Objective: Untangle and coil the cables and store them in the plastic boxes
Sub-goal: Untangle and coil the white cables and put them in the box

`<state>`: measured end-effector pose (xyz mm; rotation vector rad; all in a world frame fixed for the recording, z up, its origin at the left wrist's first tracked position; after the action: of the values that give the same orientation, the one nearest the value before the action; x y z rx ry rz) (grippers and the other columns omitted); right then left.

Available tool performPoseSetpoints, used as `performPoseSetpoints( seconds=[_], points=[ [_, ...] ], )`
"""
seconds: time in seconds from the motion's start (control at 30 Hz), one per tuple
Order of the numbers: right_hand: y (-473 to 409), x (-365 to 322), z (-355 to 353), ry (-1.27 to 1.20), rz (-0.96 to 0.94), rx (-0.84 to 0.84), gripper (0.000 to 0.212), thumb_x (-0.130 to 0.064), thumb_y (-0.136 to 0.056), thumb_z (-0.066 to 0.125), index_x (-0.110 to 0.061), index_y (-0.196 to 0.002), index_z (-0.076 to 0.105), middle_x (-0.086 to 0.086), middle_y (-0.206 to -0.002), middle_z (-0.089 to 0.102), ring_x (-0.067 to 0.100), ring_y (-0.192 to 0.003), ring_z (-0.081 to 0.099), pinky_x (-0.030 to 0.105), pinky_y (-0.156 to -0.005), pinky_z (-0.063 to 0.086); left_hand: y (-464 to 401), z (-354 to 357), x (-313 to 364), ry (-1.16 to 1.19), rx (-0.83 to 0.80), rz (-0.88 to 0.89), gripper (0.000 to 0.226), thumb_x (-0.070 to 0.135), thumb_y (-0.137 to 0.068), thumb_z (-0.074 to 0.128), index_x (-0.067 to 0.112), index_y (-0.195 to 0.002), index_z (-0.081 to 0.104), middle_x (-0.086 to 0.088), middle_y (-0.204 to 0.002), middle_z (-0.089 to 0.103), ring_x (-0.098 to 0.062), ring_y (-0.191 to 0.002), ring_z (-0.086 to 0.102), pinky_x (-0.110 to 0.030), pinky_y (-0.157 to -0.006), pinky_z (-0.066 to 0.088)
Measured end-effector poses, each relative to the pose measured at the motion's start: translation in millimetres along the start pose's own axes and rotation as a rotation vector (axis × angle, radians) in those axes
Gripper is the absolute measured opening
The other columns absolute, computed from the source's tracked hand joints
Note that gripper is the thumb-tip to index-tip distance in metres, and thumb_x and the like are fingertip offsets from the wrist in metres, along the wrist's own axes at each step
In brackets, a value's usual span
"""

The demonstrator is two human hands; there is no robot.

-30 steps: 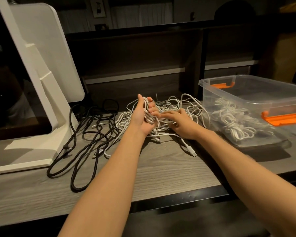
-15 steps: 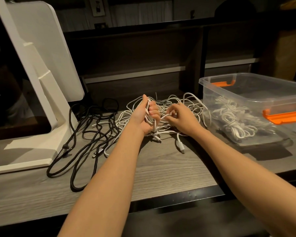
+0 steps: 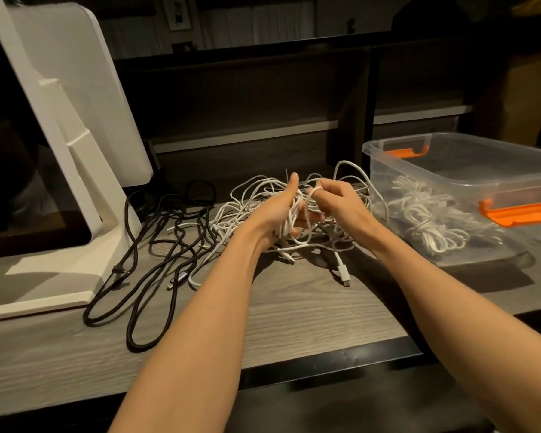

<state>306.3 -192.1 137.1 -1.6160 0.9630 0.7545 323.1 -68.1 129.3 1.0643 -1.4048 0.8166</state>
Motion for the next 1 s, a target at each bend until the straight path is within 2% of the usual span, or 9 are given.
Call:
performPoseSetpoints(
  seconds=[0.07,0.1,0.23,0.33,0.53,0.63,0.73,0.9,1.0],
  points=[
    [-1,-1,-3,-0.006,0.009,0.039,0.031,-0.014,-0.094,0.049,-0.016,-0.063,0.046,0.005,-0.065,0.046,0.012,-0.062,0.044,0.024,-0.062,0.038,0,1,1,-0.077,-0.009,0.018,0.065,0.065,-0.096,0.026,0.014,-0.085,0.066,-0.008,-0.087,0.073,-0.021,-0.091,0.069,-0.03,-0.084,0.053],
    [-1,-2,-4,-0.02,0.017,0.051,0.032,-0.013,-0.095,0.048,-0.016,-0.063,0.045,0.003,-0.065,0.043,0.011,-0.062,0.041,0.024,-0.063,0.037,2,2,0,-0.066,-0.029,0.022,0.065,0.063,-0.096,0.027,0.012,-0.082,0.063,-0.008,-0.083,0.073,-0.021,-0.088,0.071,-0.028,-0.084,0.056],
    [-1,-3,-5,-0.053,0.035,0.064,0.034,-0.006,-0.095,0.043,-0.015,-0.062,0.042,-0.002,-0.063,0.039,0.002,-0.057,0.039,0.014,-0.058,0.037,7,12,1,0.175,-0.141,-0.039,0.055,0.055,-0.098,0.036,0.009,-0.074,0.056,-0.005,-0.059,0.059,-0.016,-0.055,0.065,-0.027,-0.059,0.06],
    [-1,-4,-5,-0.057,0.029,0.07,0.034,-0.002,-0.094,0.042,-0.014,-0.063,0.042,-0.001,-0.063,0.04,-0.003,-0.052,0.041,0.008,-0.055,0.036,4,15,0,0.095,-0.137,-0.052,0.056,0.061,-0.095,0.036,0.014,-0.07,0.049,0.001,-0.055,0.046,-0.008,-0.042,0.044,-0.017,-0.04,0.041],
    [-2,1,-3,-0.057,0.066,0.061,0.019,-0.006,-0.097,0.043,-0.013,-0.079,0.047,0.001,-0.07,0.046,0.004,-0.061,0.045,0.015,-0.059,0.039,6,15,0,0.016,-0.289,-0.052,0.063,0.075,-0.081,0.034,0.016,-0.061,0.042,0.005,-0.048,0.038,-0.005,-0.034,0.033,-0.013,-0.033,0.027],
    [-3,9,-8,0.014,0.108,0.081,0.015,-0.007,-0.094,0.046,-0.015,-0.082,0.048,-0.001,-0.076,0.047,0.008,-0.069,0.045,0.018,-0.065,0.039,6,14,1,-0.097,-0.325,0.003,0.049,0.06,-0.089,0.048,0.018,-0.064,0.042,0.006,-0.051,0.037,-0.005,-0.038,0.03,-0.014,-0.036,0.026],
    [-4,16,-11,0.153,0.09,0.088,0.007,-0.016,-0.096,0.051,-0.013,-0.09,0.053,-0.002,-0.078,0.053,0.008,-0.07,0.048,0.018,-0.064,0.041,4,9,1,-0.11,-0.227,0.038,0.044,0.049,-0.095,0.051,0.016,-0.067,0.047,0.005,-0.052,0.038,-0.006,-0.039,0.031,-0.014,-0.037,0.029],
    [-7,28,-13,0.502,0.091,0.057,0.003,-0.02,-0.092,0.06,-0.018,-0.092,0.063,-0.002,-0.085,0.065,0.013,-0.08,0.062,0.027,-0.073,0.051,-5,-8,-4,-0.016,0.268,0.145,0.046,0.048,-0.101,0.041,0.011,-0.091,0.068,0.004,-0.053,0.042,-0.006,-0.04,0.038,-0.017,-0.042,0.037],
    [-6,30,-13,0.585,0.115,0.041,0.003,-0.02,-0.091,0.062,-0.02,-0.091,0.064,-0.002,-0.088,0.066,0.016,-0.086,0.062,0.034,-0.082,0.05,-6,-11,-4,0.27,0.292,0.173,0.043,0.045,-0.102,0.04,0.013,-0.111,0.067,-0.001,-0.071,0.051,-0.005,-0.044,0.039,-0.017,-0.043,0.037]
  ],
)
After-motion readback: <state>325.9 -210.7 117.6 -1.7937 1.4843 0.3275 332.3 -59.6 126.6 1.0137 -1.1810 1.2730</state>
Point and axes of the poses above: each hand's wrist, its own y-axis away from the middle knuckle, its own z-axis out of the palm, x = y × z, the point moved 4 cm from there along -y, towards the middle knuckle
